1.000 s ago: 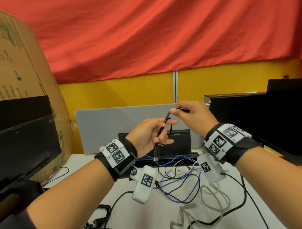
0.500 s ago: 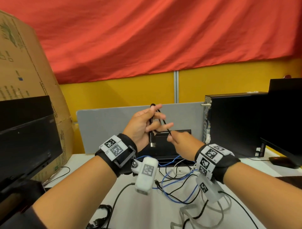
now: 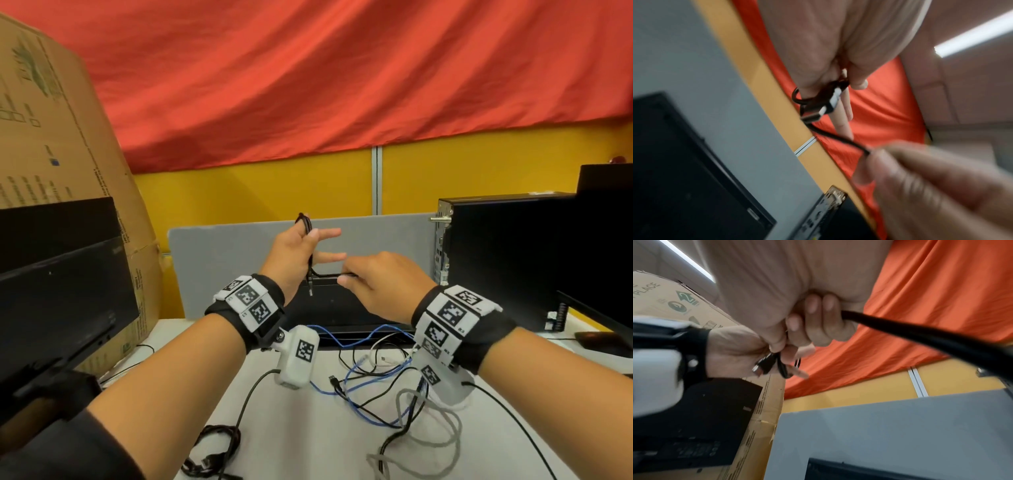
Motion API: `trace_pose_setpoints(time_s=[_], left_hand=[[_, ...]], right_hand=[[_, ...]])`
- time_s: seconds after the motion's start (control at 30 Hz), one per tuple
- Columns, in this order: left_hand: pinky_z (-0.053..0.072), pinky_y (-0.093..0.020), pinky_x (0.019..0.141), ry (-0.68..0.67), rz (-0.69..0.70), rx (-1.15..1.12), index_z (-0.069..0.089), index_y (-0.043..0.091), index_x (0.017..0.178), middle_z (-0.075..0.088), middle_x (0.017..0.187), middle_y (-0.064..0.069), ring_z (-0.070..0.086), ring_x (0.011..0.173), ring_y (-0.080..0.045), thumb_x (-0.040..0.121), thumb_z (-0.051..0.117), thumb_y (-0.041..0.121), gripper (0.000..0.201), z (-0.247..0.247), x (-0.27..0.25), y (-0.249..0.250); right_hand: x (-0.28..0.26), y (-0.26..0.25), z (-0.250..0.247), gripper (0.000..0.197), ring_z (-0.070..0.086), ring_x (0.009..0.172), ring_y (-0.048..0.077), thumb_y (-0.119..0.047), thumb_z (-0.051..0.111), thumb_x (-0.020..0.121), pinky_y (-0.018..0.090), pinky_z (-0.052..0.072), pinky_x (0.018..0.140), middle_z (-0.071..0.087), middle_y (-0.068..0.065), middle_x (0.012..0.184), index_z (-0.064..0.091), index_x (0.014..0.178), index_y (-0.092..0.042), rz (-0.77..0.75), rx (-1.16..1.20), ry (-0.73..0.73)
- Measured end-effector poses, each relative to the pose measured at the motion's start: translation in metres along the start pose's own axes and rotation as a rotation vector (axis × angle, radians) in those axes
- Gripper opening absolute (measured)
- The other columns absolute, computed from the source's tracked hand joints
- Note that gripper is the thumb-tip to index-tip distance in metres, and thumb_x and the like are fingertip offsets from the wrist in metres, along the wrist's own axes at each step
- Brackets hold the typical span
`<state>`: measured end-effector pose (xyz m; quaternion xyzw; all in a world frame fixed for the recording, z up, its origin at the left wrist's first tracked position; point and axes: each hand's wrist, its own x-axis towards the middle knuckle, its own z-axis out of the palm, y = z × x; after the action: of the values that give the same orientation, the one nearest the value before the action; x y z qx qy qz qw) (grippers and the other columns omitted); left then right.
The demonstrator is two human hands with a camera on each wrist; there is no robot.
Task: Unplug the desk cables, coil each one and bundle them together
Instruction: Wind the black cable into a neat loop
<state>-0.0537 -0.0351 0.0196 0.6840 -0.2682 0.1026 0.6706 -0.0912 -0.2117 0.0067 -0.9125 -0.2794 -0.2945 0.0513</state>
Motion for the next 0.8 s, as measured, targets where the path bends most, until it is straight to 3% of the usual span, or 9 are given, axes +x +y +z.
trace_pose_setpoints(time_s=[0.07,0.13,0.2,0.27,0.37,0.57,0.63,0.7,0.8], left_hand=[[0.044,-0.035,0.102,-0.044,0.012,0.159,0.013,0.014,0.153,0.065,0.123,-0.001,0.072,0.077,-0.01,0.105,0.034,0.017,0.052,0.003,0.0,-0.001],[0.052,-0.019,0.082,-0.067,0.012,0.322,0.017,0.018,0.153,0.057,0.133,-0.004,0.067,0.069,0.0,0.105,0.037,0.017,0.053,0.005,0.003,-0.002],[0.056,-0.022,0.078,-0.121,0.007,0.43,0.018,0.021,0.153,0.057,0.131,-0.006,0.069,0.071,-0.007,0.104,0.038,0.018,0.053,0.007,0.005,-0.002],[0.056,-0.034,0.083,-0.183,0.006,0.549,0.017,0.024,0.153,0.067,0.112,-0.004,0.068,0.069,-0.014,0.104,0.038,0.021,0.053,0.009,0.005,-0.001],[0.053,-0.029,0.066,-0.203,0.017,0.663,0.024,0.026,0.151,0.063,0.071,-0.001,0.055,0.056,-0.009,0.104,0.037,0.022,0.049,0.009,0.005,0.001],[0.038,-0.011,0.051,-0.18,-0.024,0.661,0.042,0.018,0.143,0.047,0.064,0.006,0.044,0.057,-0.008,0.104,0.037,0.02,0.039,0.009,0.001,0.012],[0.038,-0.015,0.052,-0.173,-0.09,0.598,0.054,0.016,0.131,0.044,0.061,0.006,0.04,0.052,-0.008,0.104,0.039,0.024,0.032,0.005,-0.003,0.013],[0.042,-0.025,0.064,-0.178,-0.181,0.492,0.061,0.011,0.111,0.037,0.056,0.004,0.036,0.05,-0.011,0.101,0.046,0.031,0.027,0.005,-0.006,0.012],[0.054,-0.034,0.092,-0.204,-0.291,0.315,0.061,-0.004,0.117,0.034,0.052,0.008,0.043,0.048,-0.007,0.096,0.056,0.033,0.043,0.01,-0.01,0.011]], right_hand=[[0.007,0.002,-0.007,0.024,0.06,0.072,0.022,-0.04,0.046,0.098,0.032,0.045,0.058,0.066,-0.001,0.079,0.063,0.098,-0.022,-0.026,-0.025,0.041],[0.012,0.005,-0.013,0.026,0.062,0.079,0.022,-0.041,0.048,0.097,0.035,0.05,0.064,0.068,-0.002,0.087,0.064,0.11,-0.026,-0.042,-0.051,0.061],[0.017,0.01,-0.018,0.026,0.062,0.081,0.023,-0.043,0.049,0.095,0.037,0.05,0.066,0.067,-0.002,0.089,0.064,0.111,-0.028,-0.04,-0.073,0.081],[0.022,0.016,-0.02,0.025,0.06,0.078,0.023,-0.045,0.05,0.095,0.036,0.048,0.064,0.063,-0.001,0.086,0.065,0.102,-0.026,-0.03,-0.138,0.1],[0.029,0.025,-0.017,0.028,0.055,0.073,0.025,-0.039,0.046,0.098,0.036,0.044,0.058,0.055,0.003,0.086,0.062,0.1,-0.017,-0.039,-0.272,0.08],[0.028,0.043,-0.012,0.021,0.051,0.074,0.025,-0.026,0.046,0.1,0.036,0.044,0.057,0.052,0.007,0.089,0.057,0.108,-0.012,-0.021,-0.295,0.082],[0.024,0.051,-0.015,0.024,0.05,0.069,0.024,-0.029,0.043,0.1,0.034,0.04,0.053,0.052,0.006,0.086,0.057,0.106,-0.011,0.019,-0.296,0.115],[0.021,0.057,-0.018,0.028,0.044,0.062,0.021,-0.034,0.043,0.099,0.031,0.032,0.05,0.048,0.004,0.078,0.057,0.097,-0.01,0.025,-0.329,0.145],[0.022,0.058,-0.022,0.026,0.047,0.067,0.021,-0.035,0.043,0.099,0.032,0.039,0.052,0.053,0.002,0.079,0.058,0.097,-0.014,0.046,-0.297,0.173]])
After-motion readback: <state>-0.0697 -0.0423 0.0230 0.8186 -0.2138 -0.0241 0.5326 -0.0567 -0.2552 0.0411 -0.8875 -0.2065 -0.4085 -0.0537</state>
